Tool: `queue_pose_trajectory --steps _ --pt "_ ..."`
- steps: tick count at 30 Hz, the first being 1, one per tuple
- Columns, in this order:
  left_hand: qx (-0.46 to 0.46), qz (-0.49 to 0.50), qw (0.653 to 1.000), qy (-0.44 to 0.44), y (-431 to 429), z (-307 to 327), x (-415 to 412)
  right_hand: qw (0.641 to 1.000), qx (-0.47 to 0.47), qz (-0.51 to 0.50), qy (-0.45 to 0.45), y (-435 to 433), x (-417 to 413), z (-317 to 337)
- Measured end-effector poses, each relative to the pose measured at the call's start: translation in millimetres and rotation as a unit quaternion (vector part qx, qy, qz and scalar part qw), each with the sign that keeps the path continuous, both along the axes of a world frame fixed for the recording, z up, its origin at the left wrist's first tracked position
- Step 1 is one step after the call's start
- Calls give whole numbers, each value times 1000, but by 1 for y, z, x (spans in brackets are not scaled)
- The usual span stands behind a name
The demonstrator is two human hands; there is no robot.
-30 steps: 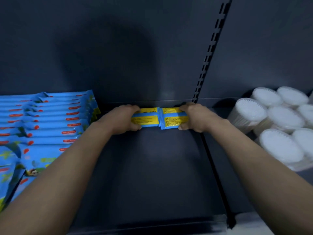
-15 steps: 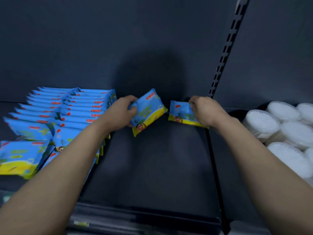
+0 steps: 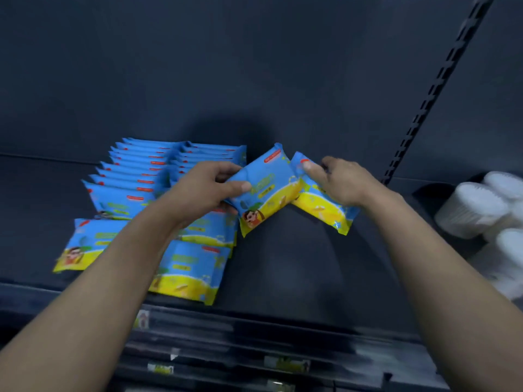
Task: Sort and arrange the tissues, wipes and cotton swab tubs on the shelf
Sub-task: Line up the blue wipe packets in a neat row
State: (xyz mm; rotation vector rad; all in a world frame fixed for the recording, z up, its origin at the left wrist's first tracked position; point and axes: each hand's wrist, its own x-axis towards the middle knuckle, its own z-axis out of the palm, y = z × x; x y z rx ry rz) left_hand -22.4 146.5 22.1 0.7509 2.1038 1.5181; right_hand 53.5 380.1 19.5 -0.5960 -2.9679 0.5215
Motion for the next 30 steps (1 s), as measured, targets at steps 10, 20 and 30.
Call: queue_pose_trajectory --steps 10,20,30 --pt "-65 -19 991 114 -142 5 -43 995 -84 59 3 -130 -11 18" --pt "-214 -2 954 211 -214 -5 -45 976 -55 131 -165 -198 -24 -2" --pt "-317 34 924 212 -232 -16 -52 965 39 147 -212 -225 -24 -3"
